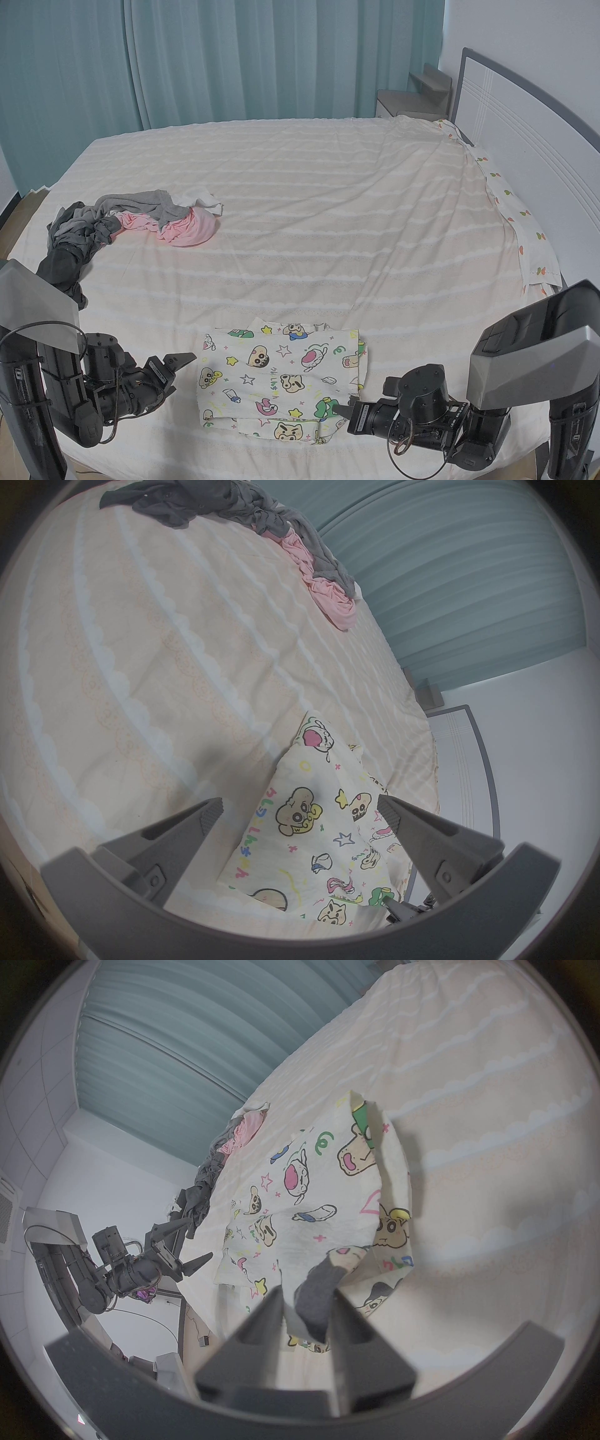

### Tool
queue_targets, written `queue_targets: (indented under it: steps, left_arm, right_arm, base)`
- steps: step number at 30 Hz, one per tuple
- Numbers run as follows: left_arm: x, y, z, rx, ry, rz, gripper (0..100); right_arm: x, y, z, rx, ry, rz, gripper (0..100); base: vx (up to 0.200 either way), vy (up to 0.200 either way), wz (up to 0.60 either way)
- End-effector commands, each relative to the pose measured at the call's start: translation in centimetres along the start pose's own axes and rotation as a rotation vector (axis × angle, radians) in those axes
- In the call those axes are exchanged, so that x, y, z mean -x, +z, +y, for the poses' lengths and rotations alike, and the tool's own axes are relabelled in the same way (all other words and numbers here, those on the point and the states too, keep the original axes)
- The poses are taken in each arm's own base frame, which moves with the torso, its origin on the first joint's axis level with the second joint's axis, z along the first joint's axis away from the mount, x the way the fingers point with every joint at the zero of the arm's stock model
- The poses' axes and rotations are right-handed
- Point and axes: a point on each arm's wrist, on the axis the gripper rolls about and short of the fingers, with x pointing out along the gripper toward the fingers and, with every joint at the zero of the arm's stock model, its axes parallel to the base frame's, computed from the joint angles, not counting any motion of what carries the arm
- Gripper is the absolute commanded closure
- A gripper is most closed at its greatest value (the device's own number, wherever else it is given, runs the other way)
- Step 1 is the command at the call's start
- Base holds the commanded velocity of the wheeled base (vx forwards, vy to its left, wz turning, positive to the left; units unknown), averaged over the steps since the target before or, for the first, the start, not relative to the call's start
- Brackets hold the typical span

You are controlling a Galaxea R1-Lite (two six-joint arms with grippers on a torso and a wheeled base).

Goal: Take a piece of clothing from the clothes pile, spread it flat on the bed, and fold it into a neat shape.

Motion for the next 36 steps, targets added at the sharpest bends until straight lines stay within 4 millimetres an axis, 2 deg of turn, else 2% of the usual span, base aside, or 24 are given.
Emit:
queue_targets:
  steps: [1, 11, 20, 28, 31, 32, 36]
  left_arm:
    - [-0.1, 0.1, -0.1, -0.003, -0.011, -0.007, 0]
    - [-0.1, 0.1, -0.1, -0.003, -0.011, -0.007, 0]
    - [0.0, 0.1, -0.1, -0.003, -0.011, -0.007, 0]
    - [0.0, 0.1, -0.1, -0.003, -0.011, -0.007, 0]
    - [0.0, 0.1, -0.1, -0.003, -0.012, -0.008, 0]
    - [0.0, 0.1, -0.1, -0.003, -0.012, -0.008, 0]
    - [0.0, 0.1, -0.1, -0.003, -0.011, -0.007, 0]
  right_arm:
    - [0.2, 0.0, 0.0, 0.0, -0.004, -0.002, 100]
    - [3.7, 1.3, 1.7, 0.009, 0.037, -0.045, 100]
    - [5.4, 0.6, 3.0, 0.031, 0.037, 0.02, 100]
    - [4.5, -0.6, 1.3, 0.025, -0.05, 0.091, 100]
    - [4.2, -1.9, -0.1, 0.028, -0.108, 0.148, 100]
    - [4.1, -2.1, -0.4, 0.032, -0.119, 0.158, 0]
    - [4.4, -2.0, -0.4, 0.073, -0.12, 0.154, 0]
  base:
    - [0.0, 0.0, 0.0]
    - [0.0, 0.0, 0.0]
    - [0.0, 0.0, 0.0]
    - [0.0, 0.0, 0.0]
    - [0.0, 0.0, 0.0]
    - [0.0, 0.0, 0.0]
    - [0.0, 0.0, 0.0]
